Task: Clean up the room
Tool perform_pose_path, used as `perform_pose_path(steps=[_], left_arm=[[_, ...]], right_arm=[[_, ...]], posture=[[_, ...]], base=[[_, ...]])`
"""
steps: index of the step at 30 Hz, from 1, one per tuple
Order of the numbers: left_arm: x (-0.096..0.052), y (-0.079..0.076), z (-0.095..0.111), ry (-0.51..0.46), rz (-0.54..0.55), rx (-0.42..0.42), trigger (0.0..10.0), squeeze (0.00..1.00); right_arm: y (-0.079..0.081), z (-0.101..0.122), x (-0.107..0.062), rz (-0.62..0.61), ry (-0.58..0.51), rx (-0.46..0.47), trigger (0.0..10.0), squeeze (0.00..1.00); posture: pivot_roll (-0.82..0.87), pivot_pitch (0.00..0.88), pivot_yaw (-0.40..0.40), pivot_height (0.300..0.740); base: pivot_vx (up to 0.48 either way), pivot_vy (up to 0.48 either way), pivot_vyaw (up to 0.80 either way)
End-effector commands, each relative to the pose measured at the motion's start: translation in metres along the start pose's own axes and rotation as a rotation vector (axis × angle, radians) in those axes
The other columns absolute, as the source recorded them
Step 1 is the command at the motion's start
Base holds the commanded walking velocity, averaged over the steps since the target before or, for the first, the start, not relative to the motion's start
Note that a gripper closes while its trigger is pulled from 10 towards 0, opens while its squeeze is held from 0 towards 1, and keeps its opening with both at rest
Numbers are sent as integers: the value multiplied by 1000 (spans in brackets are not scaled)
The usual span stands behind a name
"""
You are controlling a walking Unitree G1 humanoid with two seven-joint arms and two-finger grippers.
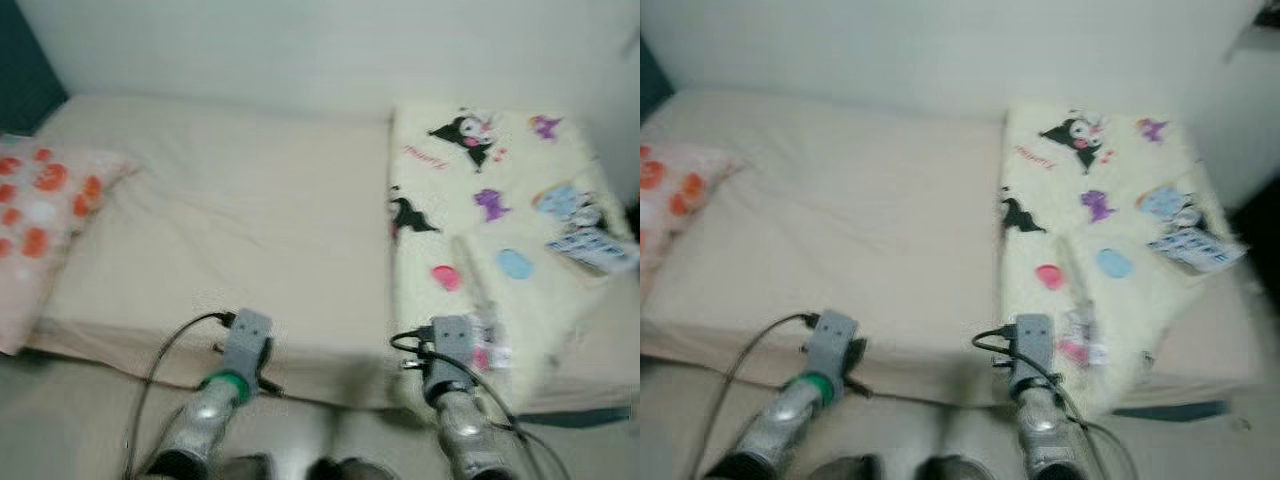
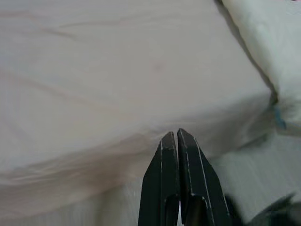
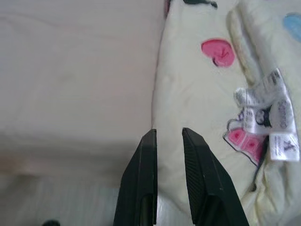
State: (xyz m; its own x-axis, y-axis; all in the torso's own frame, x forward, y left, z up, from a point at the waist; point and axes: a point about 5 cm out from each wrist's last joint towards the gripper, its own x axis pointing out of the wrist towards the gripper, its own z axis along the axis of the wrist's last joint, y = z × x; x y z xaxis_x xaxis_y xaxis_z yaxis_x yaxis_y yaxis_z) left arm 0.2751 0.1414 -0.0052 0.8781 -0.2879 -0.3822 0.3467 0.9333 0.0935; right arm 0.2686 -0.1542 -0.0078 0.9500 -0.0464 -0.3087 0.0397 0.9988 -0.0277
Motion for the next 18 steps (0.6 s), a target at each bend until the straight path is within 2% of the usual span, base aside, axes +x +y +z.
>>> perform_pose_path(steps=[1,18], left_arm=[[-3,-7,-9,29,-24,-3,10000,0],[-3,-7,-10,32,-20,-9,10000,0]], right_arm=[[-6,-6,-3,-17,19,0,10000,0],[-5,-2,-1,-18,9,-1,10000,0]], posture=[[-5,96,-4,740],[-4,112,-9,740]], base=[[0,-431,0],[0,-416,0]])
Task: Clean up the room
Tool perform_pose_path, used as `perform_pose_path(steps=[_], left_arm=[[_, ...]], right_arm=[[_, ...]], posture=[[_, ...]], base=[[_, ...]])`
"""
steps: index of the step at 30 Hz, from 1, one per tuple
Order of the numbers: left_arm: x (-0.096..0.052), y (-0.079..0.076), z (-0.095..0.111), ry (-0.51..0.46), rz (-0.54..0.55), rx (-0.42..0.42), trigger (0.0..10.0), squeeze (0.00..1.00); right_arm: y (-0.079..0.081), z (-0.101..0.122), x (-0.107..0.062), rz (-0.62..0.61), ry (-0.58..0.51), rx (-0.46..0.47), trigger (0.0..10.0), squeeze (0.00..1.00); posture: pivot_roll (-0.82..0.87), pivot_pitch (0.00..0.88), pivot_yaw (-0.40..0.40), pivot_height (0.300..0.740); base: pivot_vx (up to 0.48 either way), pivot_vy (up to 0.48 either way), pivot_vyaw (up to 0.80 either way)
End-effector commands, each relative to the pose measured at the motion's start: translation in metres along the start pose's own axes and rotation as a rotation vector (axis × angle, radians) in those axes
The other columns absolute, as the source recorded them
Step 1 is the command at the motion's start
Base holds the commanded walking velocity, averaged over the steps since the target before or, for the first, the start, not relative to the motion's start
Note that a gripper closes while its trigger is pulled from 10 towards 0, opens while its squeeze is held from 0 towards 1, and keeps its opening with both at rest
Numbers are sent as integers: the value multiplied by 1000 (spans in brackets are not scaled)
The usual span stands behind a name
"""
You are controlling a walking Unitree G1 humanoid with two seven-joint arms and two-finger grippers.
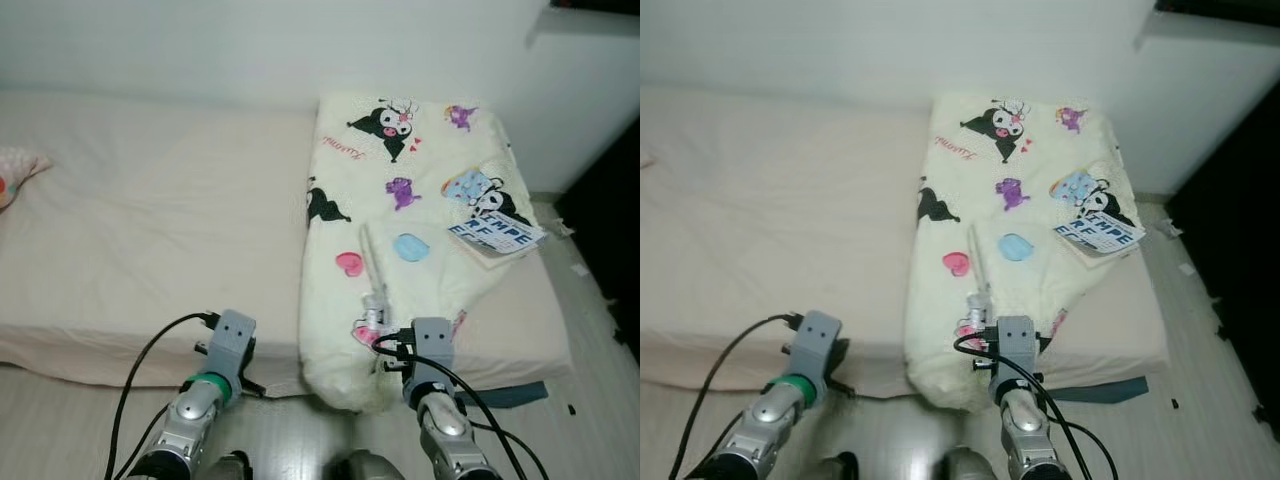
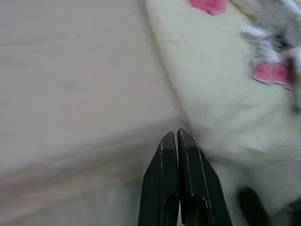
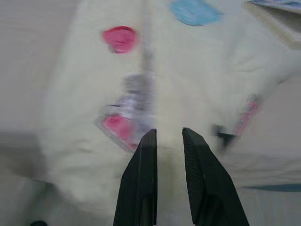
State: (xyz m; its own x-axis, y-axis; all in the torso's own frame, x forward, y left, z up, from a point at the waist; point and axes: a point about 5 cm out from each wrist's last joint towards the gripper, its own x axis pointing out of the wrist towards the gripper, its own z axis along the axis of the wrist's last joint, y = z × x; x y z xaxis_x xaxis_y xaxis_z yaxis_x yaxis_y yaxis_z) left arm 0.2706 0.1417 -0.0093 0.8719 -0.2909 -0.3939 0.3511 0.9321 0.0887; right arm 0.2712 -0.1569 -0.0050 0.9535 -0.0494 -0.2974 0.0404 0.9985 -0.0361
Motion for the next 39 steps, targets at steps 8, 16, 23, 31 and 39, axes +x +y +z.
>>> perform_pose_path(steps=[8,16,23,31,39], left_arm=[[-2,-7,-6,22,-11,-12,10000,0],[-1,-7,-5,21,-16,-14,10000,0],[-1,-7,-5,19,-19,-13,10000,0],[-1,-7,-5,22,-20,-13,10000,0],[-1,-8,-6,22,-24,-13,10000,0]], right_arm=[[-3,-5,-2,-14,19,9,10000,0],[-4,-4,-2,-17,19,5,10000,0],[-3,-5,-3,-14,18,3,10000,0],[-2,-4,-3,-8,18,0,10000,0],[0,-4,-3,19,14,-23,10000,0]], posture=[[-6,119,-10,740],[-10,125,-6,740],[-11,127,-4,740],[-11,131,-7,740],[-10,131,-6,740]], base=[[0,-392,0],[0,-385,0],[0,-379,0],[0,-372,0],[0,-364,0]])
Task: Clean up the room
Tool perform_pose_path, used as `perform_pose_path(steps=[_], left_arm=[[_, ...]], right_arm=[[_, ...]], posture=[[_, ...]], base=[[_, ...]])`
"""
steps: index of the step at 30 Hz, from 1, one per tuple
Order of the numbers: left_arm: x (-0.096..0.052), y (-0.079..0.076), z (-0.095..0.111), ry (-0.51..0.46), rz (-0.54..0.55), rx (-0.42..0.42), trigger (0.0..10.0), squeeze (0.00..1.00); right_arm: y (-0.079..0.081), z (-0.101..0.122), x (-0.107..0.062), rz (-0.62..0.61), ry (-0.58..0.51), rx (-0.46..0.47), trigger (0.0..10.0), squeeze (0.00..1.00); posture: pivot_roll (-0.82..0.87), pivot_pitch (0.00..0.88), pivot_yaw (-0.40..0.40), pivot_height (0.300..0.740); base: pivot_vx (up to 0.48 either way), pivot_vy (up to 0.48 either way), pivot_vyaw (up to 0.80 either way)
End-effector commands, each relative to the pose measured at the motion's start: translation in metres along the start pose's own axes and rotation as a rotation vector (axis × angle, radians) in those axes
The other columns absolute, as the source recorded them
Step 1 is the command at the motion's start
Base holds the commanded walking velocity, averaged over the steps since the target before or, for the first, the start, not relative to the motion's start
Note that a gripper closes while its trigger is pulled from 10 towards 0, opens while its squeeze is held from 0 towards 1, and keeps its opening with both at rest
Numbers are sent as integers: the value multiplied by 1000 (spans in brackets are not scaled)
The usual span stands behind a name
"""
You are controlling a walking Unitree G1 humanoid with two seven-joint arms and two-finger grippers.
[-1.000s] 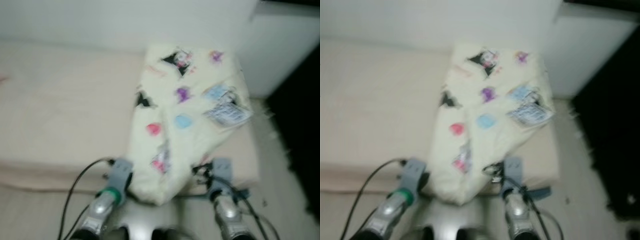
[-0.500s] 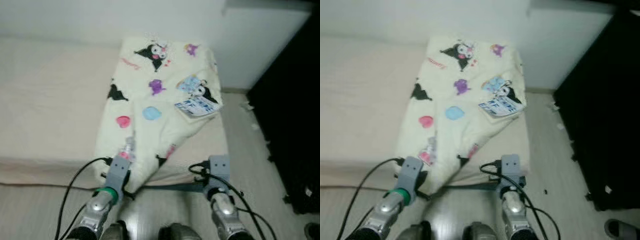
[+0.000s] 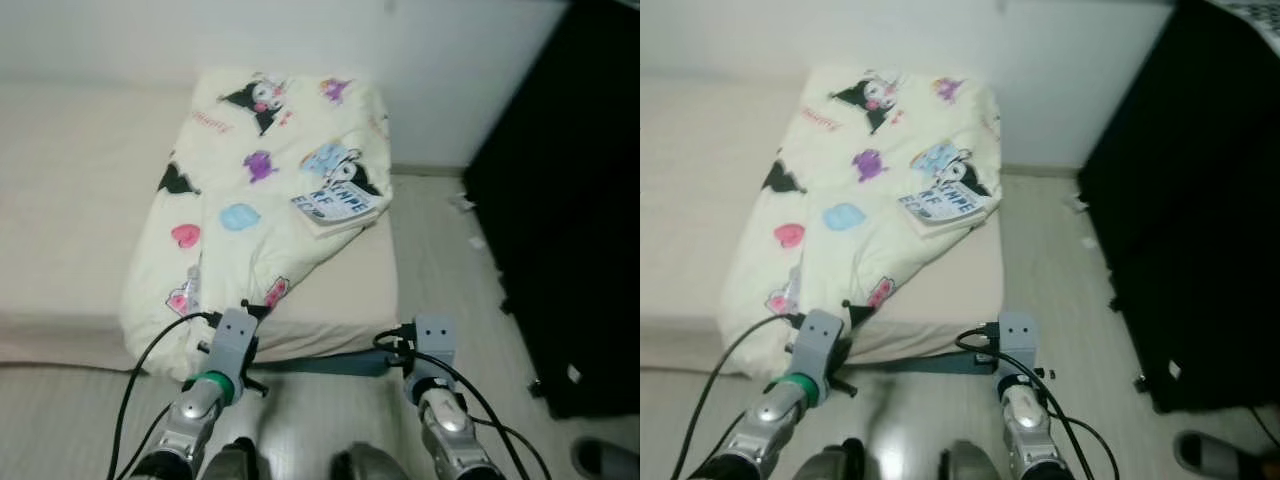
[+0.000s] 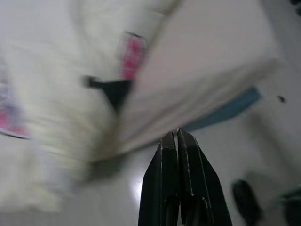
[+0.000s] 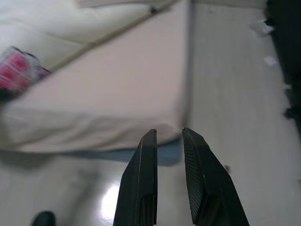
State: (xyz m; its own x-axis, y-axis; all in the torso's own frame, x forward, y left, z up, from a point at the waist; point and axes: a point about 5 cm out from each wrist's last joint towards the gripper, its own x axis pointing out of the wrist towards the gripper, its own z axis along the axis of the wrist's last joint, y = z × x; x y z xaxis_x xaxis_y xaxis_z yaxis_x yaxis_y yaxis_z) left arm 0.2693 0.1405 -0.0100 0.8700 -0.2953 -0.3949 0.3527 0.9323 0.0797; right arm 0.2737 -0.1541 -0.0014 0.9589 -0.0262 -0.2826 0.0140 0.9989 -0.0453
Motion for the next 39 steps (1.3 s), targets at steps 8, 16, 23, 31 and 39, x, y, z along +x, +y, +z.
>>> perform_pose_path(steps=[8,16,23,31,39], left_arm=[[0,-6,-4,19,-23,-2,10000,0],[-1,-6,-4,19,-24,-1,10000,0],[-1,-5,-4,18,-26,1,10000,0],[-1,-5,-4,17,-25,1,10000,0],[0,-4,-3,17,-18,-1,10000,0]], right_arm=[[0,-8,-4,16,30,-14,10000,0],[1,-8,-4,22,32,-18,10000,0],[5,-8,-4,43,29,-35,10000,0],[9,-8,-4,68,26,-55,10000,0],[9,-6,-4,76,22,-59,10000,0]], posture=[[-7,125,-7,740],[-6,120,-7,740],[-5,115,-8,740],[-6,111,-6,740],[-5,120,-8,740]], base=[[0,-360,652],[0,-353,800],[0,-346,800],[0,-344,800],[0,-342,800]])
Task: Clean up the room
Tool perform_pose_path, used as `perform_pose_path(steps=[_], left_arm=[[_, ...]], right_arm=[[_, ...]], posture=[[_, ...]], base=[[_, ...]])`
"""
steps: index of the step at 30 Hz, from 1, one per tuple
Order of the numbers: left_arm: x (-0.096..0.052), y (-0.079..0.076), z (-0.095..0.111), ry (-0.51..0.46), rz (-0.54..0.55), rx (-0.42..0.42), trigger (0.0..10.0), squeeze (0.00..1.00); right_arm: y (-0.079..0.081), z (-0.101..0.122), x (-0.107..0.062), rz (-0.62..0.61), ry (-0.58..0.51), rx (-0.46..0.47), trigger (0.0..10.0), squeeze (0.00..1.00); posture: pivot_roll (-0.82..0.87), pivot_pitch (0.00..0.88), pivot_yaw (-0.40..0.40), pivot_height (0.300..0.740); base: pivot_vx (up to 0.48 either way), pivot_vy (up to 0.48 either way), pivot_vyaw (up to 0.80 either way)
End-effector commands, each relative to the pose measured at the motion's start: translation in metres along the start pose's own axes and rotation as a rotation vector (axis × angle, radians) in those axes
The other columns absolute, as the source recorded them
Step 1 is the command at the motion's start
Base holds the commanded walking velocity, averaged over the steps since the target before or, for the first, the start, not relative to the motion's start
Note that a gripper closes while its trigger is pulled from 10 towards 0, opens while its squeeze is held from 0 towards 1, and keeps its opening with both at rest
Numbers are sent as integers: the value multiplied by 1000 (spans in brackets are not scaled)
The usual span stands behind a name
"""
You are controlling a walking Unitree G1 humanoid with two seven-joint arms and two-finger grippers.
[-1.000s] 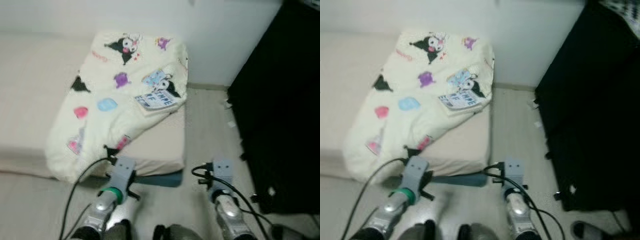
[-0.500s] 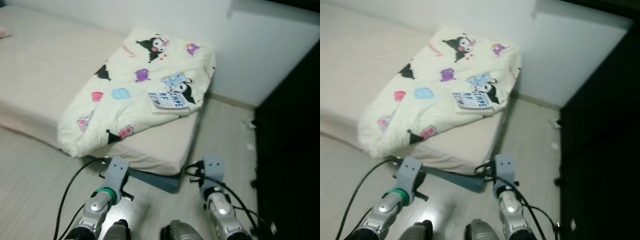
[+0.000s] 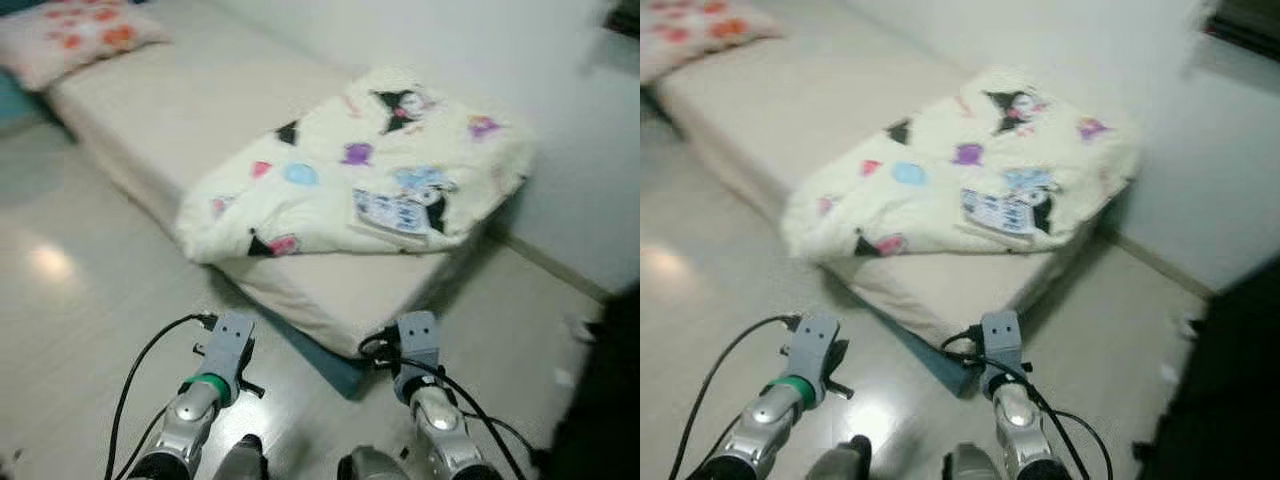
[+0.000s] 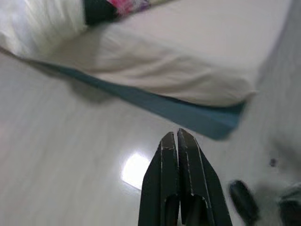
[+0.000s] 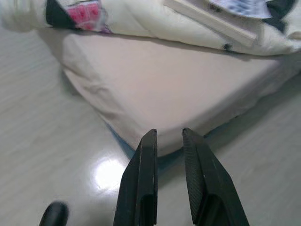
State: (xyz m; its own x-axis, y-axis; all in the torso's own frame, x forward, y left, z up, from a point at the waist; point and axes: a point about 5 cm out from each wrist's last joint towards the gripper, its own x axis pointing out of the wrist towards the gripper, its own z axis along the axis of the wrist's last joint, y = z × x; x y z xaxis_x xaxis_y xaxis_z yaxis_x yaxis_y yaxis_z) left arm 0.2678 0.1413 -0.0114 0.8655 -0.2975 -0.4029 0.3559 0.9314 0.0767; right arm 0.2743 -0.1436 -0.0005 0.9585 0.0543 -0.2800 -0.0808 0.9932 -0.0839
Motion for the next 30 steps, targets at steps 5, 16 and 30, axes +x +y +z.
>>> perform_pose_path(steps=[5,16,30], left_arm=[[1,-3,-1,9,-10,-3,10000,0],[2,4,0,20,74,-77,10000,0],[2,10,5,-5,96,-69,10000,0]], right_arm=[[0,-7,-4,2,27,2,10000,0],[5,-5,-4,40,7,3,10000,0],[8,-5,-3,61,15,-4,10000,0]], posture=[[-5,122,-9,740],[-7,132,-8,740],[-5,137,-4,740]], base=[[0,-338,800],[0,-271,655],[0,274,0]])
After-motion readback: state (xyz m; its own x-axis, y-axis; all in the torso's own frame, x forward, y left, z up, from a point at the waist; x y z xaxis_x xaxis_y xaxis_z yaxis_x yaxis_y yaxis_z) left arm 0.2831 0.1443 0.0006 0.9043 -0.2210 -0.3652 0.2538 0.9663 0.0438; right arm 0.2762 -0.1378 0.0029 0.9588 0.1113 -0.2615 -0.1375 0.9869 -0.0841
